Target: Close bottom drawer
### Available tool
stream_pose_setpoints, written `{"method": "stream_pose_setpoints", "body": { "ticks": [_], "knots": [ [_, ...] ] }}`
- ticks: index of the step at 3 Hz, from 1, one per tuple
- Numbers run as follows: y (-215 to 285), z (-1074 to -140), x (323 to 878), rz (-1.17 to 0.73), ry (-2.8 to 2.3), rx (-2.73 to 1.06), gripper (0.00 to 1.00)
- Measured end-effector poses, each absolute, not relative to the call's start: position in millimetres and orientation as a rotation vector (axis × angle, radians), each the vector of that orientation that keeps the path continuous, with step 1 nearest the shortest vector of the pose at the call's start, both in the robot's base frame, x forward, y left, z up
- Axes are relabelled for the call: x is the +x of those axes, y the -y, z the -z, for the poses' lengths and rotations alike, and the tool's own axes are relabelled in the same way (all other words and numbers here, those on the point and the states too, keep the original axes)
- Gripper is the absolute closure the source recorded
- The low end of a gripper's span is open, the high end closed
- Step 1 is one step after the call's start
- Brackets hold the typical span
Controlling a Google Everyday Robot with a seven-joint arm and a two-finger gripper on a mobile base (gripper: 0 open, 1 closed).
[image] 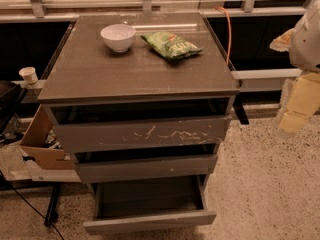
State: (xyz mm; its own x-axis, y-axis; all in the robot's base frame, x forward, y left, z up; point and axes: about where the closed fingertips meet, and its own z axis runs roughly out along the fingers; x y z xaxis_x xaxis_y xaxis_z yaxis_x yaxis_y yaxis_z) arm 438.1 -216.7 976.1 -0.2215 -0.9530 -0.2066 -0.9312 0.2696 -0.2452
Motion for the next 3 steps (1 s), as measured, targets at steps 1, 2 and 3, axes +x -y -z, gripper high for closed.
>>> {"method": "stream_pose_setpoints", "body": {
  "ticks": [1, 2, 3],
  "knots": [
    [217, -976, 438, 0.098, -2.232, -1.725, 0.00],
    [217, -976, 438, 0.098, -2.232, -1.725, 0.14],
    [216, -966, 437, 0.089, -2.230, -1.706, 0.37]
  ]
}}
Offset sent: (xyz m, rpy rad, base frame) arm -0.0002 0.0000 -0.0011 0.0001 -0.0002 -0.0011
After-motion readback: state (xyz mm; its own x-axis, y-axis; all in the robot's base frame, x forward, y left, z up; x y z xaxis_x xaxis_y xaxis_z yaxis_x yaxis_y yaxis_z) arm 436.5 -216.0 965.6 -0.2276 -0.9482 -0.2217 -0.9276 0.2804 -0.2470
